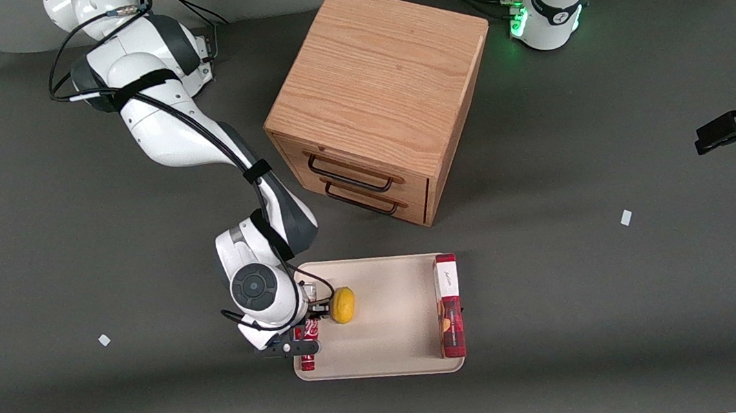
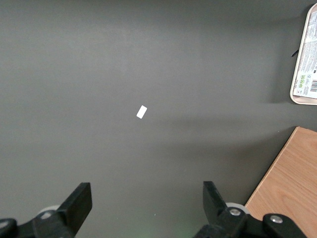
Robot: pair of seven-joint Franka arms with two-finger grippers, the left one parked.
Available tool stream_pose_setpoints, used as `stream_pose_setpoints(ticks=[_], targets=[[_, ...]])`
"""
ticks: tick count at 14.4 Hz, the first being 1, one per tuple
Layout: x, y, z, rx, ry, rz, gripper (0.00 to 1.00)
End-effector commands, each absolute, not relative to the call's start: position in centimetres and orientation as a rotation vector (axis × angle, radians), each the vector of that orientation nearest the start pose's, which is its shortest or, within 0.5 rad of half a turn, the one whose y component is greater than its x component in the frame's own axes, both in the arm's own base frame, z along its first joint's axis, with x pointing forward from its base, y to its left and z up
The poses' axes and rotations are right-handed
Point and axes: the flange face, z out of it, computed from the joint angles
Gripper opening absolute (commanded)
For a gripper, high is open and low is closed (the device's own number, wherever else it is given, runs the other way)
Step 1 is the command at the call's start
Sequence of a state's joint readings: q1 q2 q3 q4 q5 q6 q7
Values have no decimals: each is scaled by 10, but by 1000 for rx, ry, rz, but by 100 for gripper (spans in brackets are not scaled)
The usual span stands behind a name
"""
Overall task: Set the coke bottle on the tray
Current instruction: 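Lower the bottle onto the tray and open the right gripper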
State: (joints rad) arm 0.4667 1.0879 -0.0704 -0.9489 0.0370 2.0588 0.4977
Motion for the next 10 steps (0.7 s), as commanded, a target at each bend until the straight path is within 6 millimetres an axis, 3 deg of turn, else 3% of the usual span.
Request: stream_pose_setpoints(ticks=[1, 2, 3, 4, 10], targets=[[725, 326, 206, -3147, 99, -93, 47], [724, 326, 204, -3146, 103, -90, 59], [725, 326, 204, -3145, 113, -95, 88], [725, 327, 204, -3143, 114, -98, 100], [727, 323, 205, -3141, 115, -99, 100]])
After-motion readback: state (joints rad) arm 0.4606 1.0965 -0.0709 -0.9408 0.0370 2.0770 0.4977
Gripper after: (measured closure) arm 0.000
